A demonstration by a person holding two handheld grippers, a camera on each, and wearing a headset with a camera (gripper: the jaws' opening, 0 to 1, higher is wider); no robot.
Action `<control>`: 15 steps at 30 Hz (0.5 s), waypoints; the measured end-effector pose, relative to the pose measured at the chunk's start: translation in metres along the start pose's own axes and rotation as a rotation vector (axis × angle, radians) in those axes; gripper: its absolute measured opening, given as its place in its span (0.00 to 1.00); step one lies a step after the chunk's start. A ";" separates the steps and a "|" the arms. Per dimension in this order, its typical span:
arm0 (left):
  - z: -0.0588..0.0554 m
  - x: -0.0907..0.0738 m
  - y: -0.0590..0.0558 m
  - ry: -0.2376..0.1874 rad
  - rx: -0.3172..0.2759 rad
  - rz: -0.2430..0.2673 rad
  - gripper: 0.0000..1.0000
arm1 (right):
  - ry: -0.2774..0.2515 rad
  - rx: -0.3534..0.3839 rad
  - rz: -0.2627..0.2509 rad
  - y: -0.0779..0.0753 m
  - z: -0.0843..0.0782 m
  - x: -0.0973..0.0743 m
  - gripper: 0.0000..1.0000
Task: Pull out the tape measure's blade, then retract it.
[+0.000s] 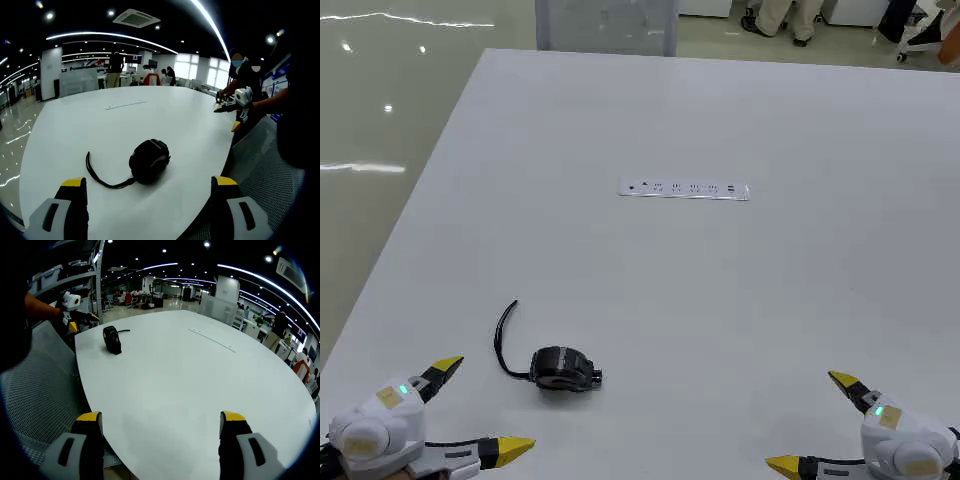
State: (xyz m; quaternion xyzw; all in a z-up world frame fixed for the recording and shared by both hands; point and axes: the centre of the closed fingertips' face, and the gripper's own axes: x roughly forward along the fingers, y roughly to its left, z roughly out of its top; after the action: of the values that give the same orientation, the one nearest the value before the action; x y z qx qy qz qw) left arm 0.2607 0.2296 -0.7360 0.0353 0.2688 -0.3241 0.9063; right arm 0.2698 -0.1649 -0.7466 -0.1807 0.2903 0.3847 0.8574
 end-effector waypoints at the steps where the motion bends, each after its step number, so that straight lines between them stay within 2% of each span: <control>1: -0.001 0.000 -0.001 0.002 0.000 0.000 1.00 | 0.001 -0.004 0.002 0.000 0.000 0.000 0.99; 9: 0.001 -0.001 -0.004 0.012 -0.008 0.006 0.99 | 0.015 -0.026 0.022 0.002 0.001 0.000 0.99; 15: 0.002 -0.002 -0.004 0.018 0.006 0.008 0.99 | 0.021 -0.043 0.033 0.003 0.002 0.000 0.98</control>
State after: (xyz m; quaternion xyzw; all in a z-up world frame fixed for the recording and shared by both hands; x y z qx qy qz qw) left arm 0.2580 0.2270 -0.7333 0.0419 0.2759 -0.3211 0.9050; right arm 0.2682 -0.1621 -0.7457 -0.1984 0.2940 0.4029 0.8437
